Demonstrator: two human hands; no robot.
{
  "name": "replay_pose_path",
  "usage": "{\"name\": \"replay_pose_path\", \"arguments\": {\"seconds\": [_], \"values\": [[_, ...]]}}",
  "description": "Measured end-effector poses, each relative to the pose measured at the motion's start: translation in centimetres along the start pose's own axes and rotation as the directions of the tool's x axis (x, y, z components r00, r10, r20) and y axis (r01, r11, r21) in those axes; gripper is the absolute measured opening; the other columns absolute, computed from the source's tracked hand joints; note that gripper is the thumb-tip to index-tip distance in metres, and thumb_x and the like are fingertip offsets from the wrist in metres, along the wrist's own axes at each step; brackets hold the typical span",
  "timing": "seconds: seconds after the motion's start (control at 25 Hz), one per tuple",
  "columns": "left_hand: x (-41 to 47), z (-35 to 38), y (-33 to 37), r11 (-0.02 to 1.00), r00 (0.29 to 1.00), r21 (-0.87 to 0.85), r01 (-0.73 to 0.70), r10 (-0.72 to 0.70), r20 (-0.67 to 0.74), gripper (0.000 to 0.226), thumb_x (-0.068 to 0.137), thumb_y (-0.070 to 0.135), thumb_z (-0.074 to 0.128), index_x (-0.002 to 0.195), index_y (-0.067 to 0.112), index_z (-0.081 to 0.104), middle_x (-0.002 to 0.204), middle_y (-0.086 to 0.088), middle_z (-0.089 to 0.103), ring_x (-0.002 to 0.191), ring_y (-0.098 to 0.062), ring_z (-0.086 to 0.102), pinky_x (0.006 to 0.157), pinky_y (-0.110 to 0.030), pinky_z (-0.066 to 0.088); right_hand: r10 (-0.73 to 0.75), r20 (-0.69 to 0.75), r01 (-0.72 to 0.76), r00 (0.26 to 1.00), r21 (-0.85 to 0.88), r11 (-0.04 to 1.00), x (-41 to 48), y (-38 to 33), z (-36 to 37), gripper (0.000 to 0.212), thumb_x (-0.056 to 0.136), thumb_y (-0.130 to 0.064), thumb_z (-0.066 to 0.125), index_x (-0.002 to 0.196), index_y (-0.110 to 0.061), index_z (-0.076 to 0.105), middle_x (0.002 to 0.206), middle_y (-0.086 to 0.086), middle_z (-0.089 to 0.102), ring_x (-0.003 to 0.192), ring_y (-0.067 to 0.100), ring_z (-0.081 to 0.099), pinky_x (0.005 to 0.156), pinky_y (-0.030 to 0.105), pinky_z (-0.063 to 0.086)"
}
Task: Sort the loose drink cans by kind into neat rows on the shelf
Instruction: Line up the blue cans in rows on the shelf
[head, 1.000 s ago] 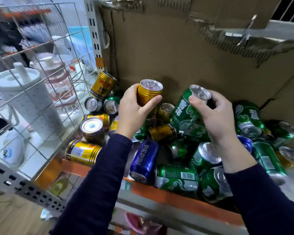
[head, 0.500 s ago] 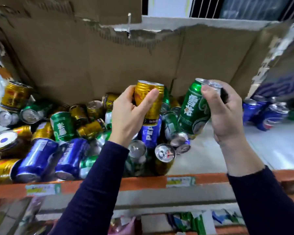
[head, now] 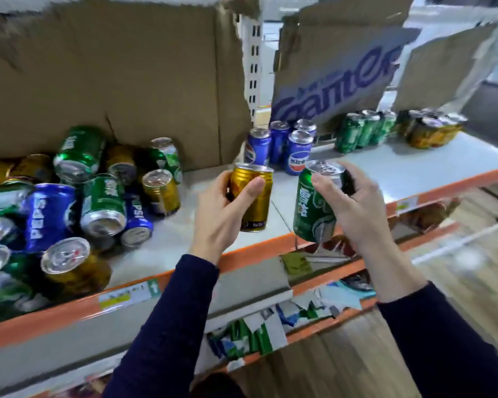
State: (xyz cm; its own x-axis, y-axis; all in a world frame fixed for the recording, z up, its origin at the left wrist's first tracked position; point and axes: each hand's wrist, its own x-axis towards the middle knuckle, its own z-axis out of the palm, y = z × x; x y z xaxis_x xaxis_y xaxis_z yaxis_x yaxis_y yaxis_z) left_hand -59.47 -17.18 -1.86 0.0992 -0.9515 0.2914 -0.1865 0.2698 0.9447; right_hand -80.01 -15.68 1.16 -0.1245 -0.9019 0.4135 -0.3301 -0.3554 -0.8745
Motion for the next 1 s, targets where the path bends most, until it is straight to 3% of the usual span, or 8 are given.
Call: {"name": "replay_pose_path", "arguments": {"seconds": [0.2, 0.28, 0.44, 0.6, 0.72, 0.8, 0.92, 1.0], "values": [[2.4, 8.4, -1.3, 0.999, 0.994, 0.029, 0.043, -0.046, 0.102, 0.055, 0.070, 0.074, 0.058, 0.101, 0.031, 0.065, 0.094, 0.009, 0.070, 0.088, -0.010, 0.065, 0.080, -0.035, 0.054, 0.101, -0.089, -0.104, 0.991, -0.029, 0.994, 1.7, 5.5, -6.1, 0.041, 0.072, -0.059, 0.068, 0.097, -0.027, 0.067, 0.085, -0.013, 0.071, 0.080, 0.007, 0.068, 0.069, 0.035, 0.057], [3.9, 11.6, -2.0, 0.997, 0.989, 0.055, 0.047, -0.054, 0.139, 0.053, 0.070, 0.076, 0.056, 0.103, 0.035, 0.063, 0.098, 0.011, 0.069, 0.092, -0.010, 0.065, 0.082, -0.036, 0.053, 0.126, -0.104, -0.132, 0.987, -0.052, 0.990, 3.4, 7.6, -8.1, 0.040, 0.070, -0.060, 0.068, 0.098, -0.031, 0.066, 0.087, -0.014, 0.070, 0.082, 0.005, 0.067, 0.071, 0.038, 0.058], [7.2, 16.7, -3.3, 0.995, 0.991, 0.098, 0.024, -0.036, 0.126, 0.063, 0.068, 0.083, 0.049, 0.107, 0.035, 0.060, 0.100, 0.014, 0.067, 0.092, -0.004, 0.062, 0.077, -0.028, 0.050, 0.160, -0.095, -0.167, 0.983, -0.071, 0.983, 8.0, 11.4, -11.0, 0.033, 0.069, -0.059, 0.068, 0.097, -0.041, 0.064, 0.090, -0.019, 0.069, 0.085, 0.000, 0.065, 0.074, 0.034, 0.057], [10.9, 19.1, -4.6, 0.996, 0.998, 0.083, 0.024, -0.029, 0.060, 0.059, 0.072, 0.077, 0.055, 0.111, 0.033, 0.060, 0.103, 0.011, 0.068, 0.096, -0.008, 0.064, 0.084, -0.034, 0.054, 0.134, -0.020, -0.136, 0.991, -0.075, 0.988, 13.8, 14.7, -11.5, 0.031, 0.074, -0.046, 0.069, 0.102, -0.032, 0.066, 0.091, -0.017, 0.070, 0.085, -0.002, 0.064, 0.073, 0.021, 0.051], [12.5, 19.6, -5.2, 0.995, 0.999, 0.095, 0.032, -0.033, 0.001, 0.057, 0.070, 0.079, 0.055, 0.108, 0.036, 0.059, 0.101, 0.014, 0.068, 0.094, -0.002, 0.063, 0.078, -0.023, 0.050, 0.112, 0.055, -0.110, 0.992, -0.040, 0.993, 16.6, 16.7, -10.8, 0.024, 0.076, -0.037, 0.072, 0.099, -0.036, 0.064, 0.091, -0.020, 0.070, 0.085, -0.002, 0.064, 0.072, 0.015, 0.050], [12.9, 20.2, -5.6, 0.991, 0.998, 0.120, 0.054, -0.050, -0.040, 0.056, 0.070, 0.078, 0.055, 0.107, 0.037, 0.059, 0.101, 0.016, 0.067, 0.093, 0.000, 0.063, 0.077, -0.019, 0.047, 0.102, 0.094, -0.099, 0.990, -0.040, 0.994, 18.1, 18.4, -10.6, 0.026, 0.080, -0.030, 0.075, 0.103, -0.030, 0.065, 0.090, -0.017, 0.070, 0.085, -0.001, 0.064, 0.072, 0.015, 0.050], [13.2, 21.6, -6.0, 0.989, 0.995, 0.127, 0.078, -0.069, -0.074, 0.058, 0.071, 0.076, 0.057, 0.110, 0.033, 0.060, 0.102, 0.014, 0.068, 0.095, -0.001, 0.063, 0.079, -0.023, 0.049, 0.085, 0.070, -0.079, 0.994, -0.079, 0.994, 20.8, 20.7, -11.1, 0.028, 0.081, -0.028, 0.075, 0.107, -0.024, 0.064, 0.088, -0.019, 0.069, 0.082, -0.007, 0.062, 0.070, 0.009, 0.045], [13.2, 22.6, -6.2, 0.985, 0.993, 0.147, 0.092, -0.079, -0.088, 0.065, 0.069, 0.078, 0.056, 0.112, 0.029, 0.061, 0.102, 0.012, 0.068, 0.095, -0.004, 0.063, 0.080, -0.028, 0.051, 0.089, 0.035, -0.084, 0.995, -0.117, 0.990, 22.7, 22.4, -12.1, 0.034, 0.080, -0.033, 0.075, 0.111, -0.022, 0.063, 0.092, -0.015, 0.068, 0.084, -0.004, 0.062, 0.073, 0.015, 0.047]]}}
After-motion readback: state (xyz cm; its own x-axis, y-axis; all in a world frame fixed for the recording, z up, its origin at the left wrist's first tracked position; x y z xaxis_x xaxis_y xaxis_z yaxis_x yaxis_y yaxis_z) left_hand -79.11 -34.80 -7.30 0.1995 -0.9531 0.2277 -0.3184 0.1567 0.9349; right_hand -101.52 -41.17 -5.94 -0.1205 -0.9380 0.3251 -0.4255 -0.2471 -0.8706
